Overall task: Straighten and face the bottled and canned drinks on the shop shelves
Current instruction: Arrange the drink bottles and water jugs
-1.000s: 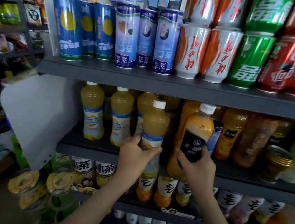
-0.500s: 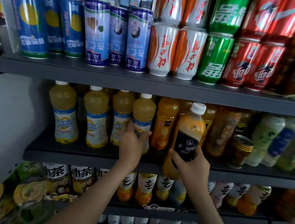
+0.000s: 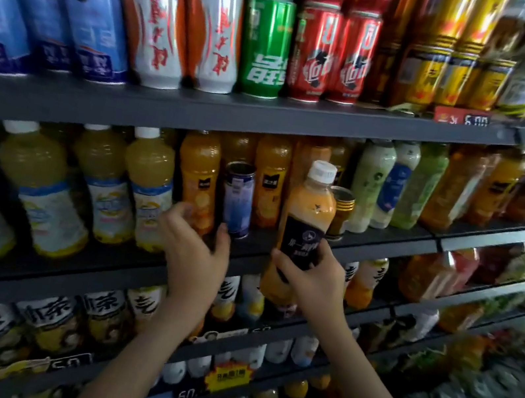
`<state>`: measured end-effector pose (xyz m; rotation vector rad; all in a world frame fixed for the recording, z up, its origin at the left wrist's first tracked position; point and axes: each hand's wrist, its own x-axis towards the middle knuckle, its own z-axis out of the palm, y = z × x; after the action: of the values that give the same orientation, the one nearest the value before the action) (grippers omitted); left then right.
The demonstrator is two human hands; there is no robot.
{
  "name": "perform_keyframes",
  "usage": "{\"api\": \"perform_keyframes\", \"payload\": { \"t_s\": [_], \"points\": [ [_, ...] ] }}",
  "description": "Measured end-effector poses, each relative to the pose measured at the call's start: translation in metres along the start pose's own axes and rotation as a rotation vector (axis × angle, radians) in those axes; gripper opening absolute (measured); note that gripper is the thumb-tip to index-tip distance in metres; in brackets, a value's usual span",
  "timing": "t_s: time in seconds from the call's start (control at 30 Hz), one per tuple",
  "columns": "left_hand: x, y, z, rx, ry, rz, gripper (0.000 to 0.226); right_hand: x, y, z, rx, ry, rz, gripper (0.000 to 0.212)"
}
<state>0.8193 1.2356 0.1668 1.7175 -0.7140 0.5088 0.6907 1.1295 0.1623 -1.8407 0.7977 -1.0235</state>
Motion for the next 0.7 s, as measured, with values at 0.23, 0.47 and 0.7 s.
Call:
{"api": "perform_keyframes", "payload": {
  "t_s": [0.23,0.47,0.7],
  "points": [
    [-0.037,0.076,0.094,-0.086,-0.265,0.040,0.023,0.049,0.048,-0.088,0.059,0.107,0.006,0.032],
    [-0.020,0.150,0.221,0.063,-0.122,-0.014,0.048,0.118,0.119,-0.198,0.017,0.007,-0.023,0.039],
    [-0.035,0.181,0.282,0.225,-0.032,-0.102,0.057,0.169,0.146,-0.242,0.047,-0.062,-0.010,0.039]
  ]
}}
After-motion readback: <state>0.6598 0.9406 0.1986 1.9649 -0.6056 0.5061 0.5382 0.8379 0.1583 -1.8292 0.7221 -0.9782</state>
